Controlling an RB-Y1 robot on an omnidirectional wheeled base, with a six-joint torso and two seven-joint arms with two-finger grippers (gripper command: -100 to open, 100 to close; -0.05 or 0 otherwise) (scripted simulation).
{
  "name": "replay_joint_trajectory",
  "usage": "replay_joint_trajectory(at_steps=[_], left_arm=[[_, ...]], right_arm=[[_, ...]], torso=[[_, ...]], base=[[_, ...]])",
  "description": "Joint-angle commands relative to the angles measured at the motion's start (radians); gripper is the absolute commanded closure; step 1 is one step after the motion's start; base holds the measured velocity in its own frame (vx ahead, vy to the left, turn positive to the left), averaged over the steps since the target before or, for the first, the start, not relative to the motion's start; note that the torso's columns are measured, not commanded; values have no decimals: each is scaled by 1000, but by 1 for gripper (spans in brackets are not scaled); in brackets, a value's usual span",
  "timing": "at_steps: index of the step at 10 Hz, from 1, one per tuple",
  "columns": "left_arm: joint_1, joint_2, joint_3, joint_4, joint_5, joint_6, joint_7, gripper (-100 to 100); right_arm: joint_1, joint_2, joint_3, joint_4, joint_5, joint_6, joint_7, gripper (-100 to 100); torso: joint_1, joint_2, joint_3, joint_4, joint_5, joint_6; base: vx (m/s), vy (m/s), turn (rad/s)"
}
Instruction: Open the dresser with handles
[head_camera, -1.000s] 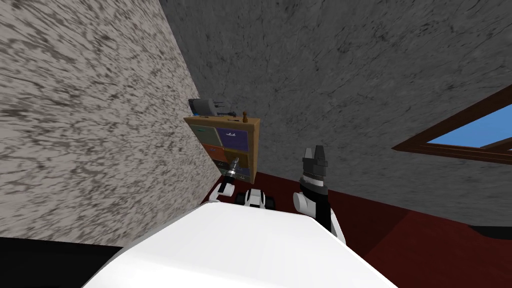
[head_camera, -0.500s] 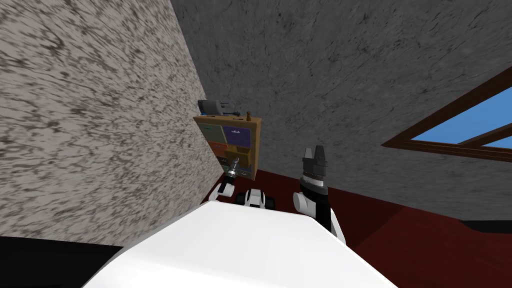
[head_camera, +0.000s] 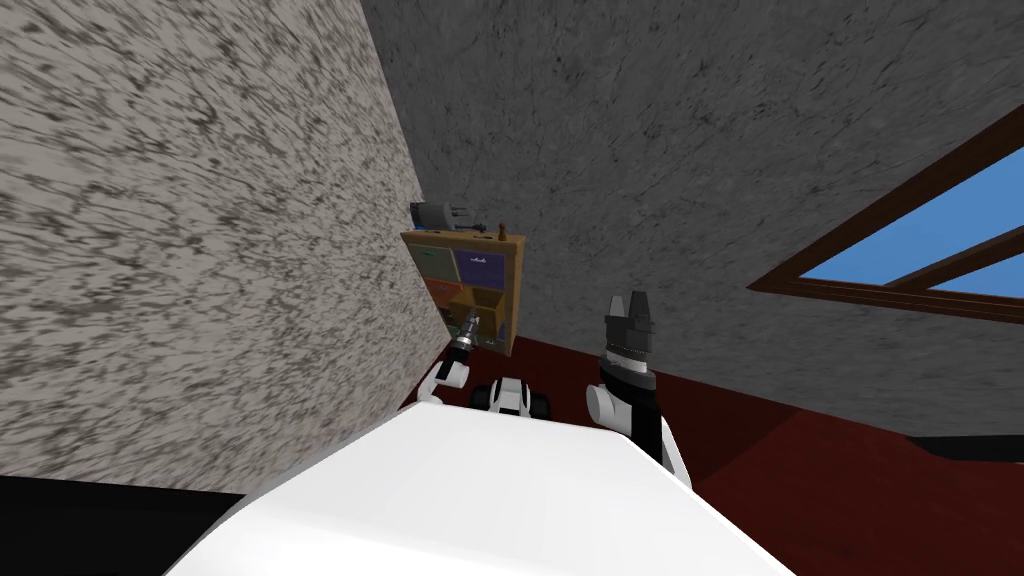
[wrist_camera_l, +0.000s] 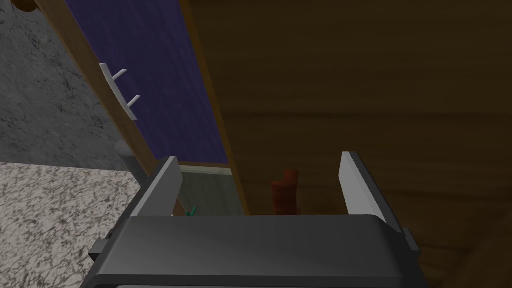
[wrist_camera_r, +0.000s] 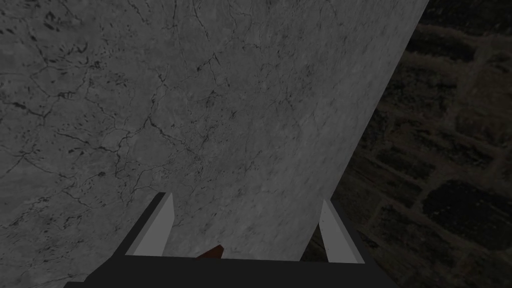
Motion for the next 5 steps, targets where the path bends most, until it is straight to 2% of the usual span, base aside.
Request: replay_joint_trajectory(at_steps=[1, 5], left_arm=[[-20, 5, 5, -50, 3, 67, 3, -100], [-49, 12, 11, -115, 7, 159, 6, -100]], right_arm=[[0, 0, 0, 0, 0, 0, 0, 0], [0, 0, 0, 0, 0, 0, 0, 0]], torso=[[0, 4, 2, 1, 0, 0], [1, 9, 5, 2, 0, 0]], base=[[-13, -7, 13], [-34, -5, 13]])
